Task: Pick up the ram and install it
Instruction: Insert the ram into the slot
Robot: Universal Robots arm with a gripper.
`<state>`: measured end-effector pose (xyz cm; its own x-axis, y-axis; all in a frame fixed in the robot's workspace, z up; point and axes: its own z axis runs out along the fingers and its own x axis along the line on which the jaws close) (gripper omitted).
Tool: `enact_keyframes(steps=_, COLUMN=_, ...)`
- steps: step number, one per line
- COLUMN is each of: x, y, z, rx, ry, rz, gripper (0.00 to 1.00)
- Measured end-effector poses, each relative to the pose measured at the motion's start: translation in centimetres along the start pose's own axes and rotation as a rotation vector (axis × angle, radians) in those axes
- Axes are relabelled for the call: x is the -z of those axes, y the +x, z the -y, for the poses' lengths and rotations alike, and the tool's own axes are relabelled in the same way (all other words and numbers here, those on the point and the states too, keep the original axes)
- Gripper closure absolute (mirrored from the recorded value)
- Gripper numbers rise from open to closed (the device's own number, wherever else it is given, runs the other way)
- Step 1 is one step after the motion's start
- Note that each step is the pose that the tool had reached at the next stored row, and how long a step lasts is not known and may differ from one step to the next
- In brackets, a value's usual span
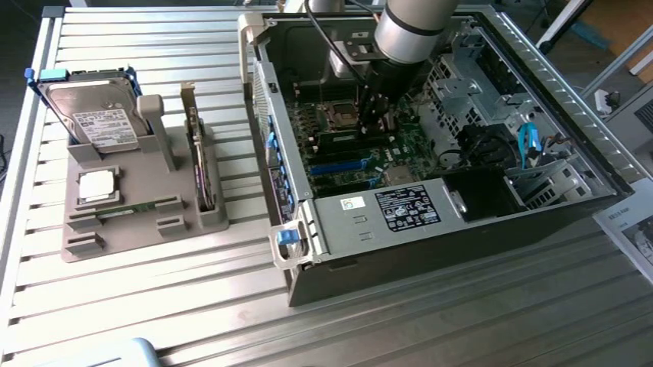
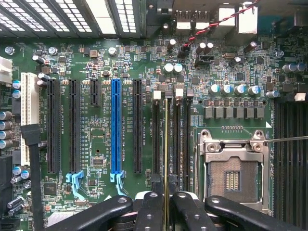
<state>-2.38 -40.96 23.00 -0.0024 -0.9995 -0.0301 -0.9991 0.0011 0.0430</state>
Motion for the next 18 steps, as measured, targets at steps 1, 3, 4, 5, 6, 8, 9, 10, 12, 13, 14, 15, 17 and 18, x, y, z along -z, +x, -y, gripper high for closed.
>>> enact_keyframes(steps=1, x=0.0, y=0.0, z=-0.01, rx=0.0, ry=0.0, rz=-0.0003, gripper=0.86)
enact_keyframes(steps=3, x=0.0, y=0.01, z=-0.11, rx=0.0, ry=0.0, rz=-0.0004, gripper=0.86)
enact_keyframes(steps=4, x=0.0, y=0.02, z=-0.14, rx=0.0, ry=0.0, rz=-0.0005, gripper=0.86)
enact_keyframes(steps=5, x=0.0, y=0.03, z=-0.14, rx=0.0, ry=0.0, rz=-0.0005, gripper=0.86)
enact_keyframes(steps=6, x=0.0, y=0.06, z=-0.15, rx=0.0, ry=0.0, rz=-0.0006, gripper=0.86)
enact_keyframes(steps=8, x=0.0, y=0.12, z=-0.14, rx=0.0, ry=0.0, rz=-0.0009, gripper=0.86)
enact_keyframes(steps=9, x=0.0, y=0.14, z=-0.14, rx=0.0, ry=0.0, rz=-0.0023, gripper=0.86)
enact_keyframes(steps=10, x=0.01, y=0.16, z=-0.14, rx=0.0, ry=-0.0001, rz=-0.0048, gripper=0.86)
enact_keyframes(steps=12, x=-0.01, y=0.15, z=-0.14, rx=-0.009, ry=0.0003, rz=-0.0043, gripper=0.86)
enact_keyframes(steps=13, x=-0.01, y=0.15, z=-0.14, rx=-0.019, ry=0.0006, rz=-0.0039, gripper=0.86)
enact_keyframes(steps=14, x=0.0, y=0.15, z=-0.14, rx=-0.019, ry=0.0005, rz=-0.004, gripper=0.86)
enact_keyframes(steps=15, x=0.0, y=0.15, z=-0.14, rx=-0.019, ry=0.0005, rz=-0.004, gripper=0.86)
enact_keyframes(steps=17, x=0.0, y=0.25, z=-0.15, rx=-0.019, ry=0.0005, rz=-0.004, gripper=0.86)
enact_keyframes(steps=18, x=0.0, y=0.33, z=-0.15, rx=-0.019, ry=0.0005, rz=-0.004, gripper=0.86)
